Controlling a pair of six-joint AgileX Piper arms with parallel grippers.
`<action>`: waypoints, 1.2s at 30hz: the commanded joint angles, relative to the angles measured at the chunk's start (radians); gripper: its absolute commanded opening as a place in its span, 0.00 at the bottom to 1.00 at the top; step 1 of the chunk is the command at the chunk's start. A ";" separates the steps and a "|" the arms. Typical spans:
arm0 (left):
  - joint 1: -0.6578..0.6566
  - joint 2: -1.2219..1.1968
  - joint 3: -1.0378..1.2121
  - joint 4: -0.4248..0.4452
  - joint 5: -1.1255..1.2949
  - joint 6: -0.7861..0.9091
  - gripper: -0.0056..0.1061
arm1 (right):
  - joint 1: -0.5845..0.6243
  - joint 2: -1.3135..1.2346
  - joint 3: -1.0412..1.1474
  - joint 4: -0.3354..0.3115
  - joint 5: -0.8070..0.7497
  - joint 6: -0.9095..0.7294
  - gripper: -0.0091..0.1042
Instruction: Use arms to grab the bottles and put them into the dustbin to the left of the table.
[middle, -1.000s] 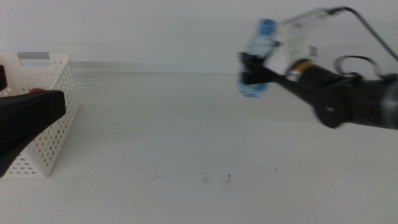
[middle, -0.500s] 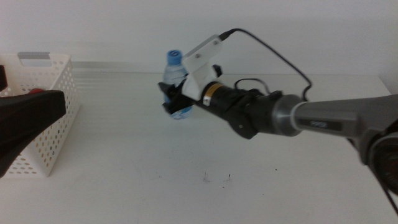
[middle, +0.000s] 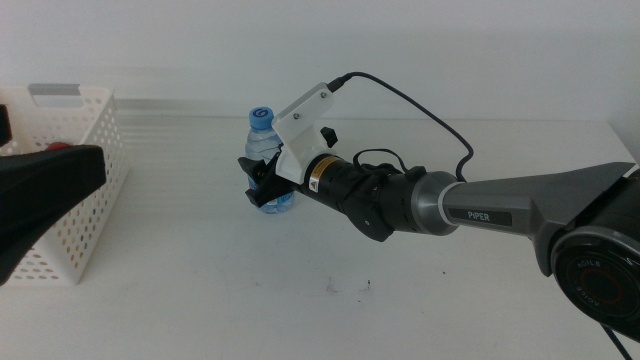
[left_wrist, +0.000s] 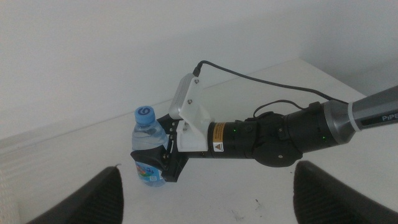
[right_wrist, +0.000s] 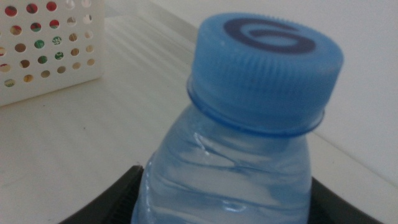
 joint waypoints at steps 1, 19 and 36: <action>-0.001 -0.003 0.003 -0.001 -0.013 -0.005 0.89 | 0.001 -0.015 -0.015 0.001 -0.061 0.000 0.14; -0.001 -0.003 0.003 -0.001 -0.013 -0.004 0.89 | 0.001 -0.076 0.012 0.001 0.188 0.186 0.81; -0.001 -0.003 0.003 -0.001 -0.013 -0.004 0.89 | 0.128 -0.726 0.550 0.001 0.401 0.274 0.81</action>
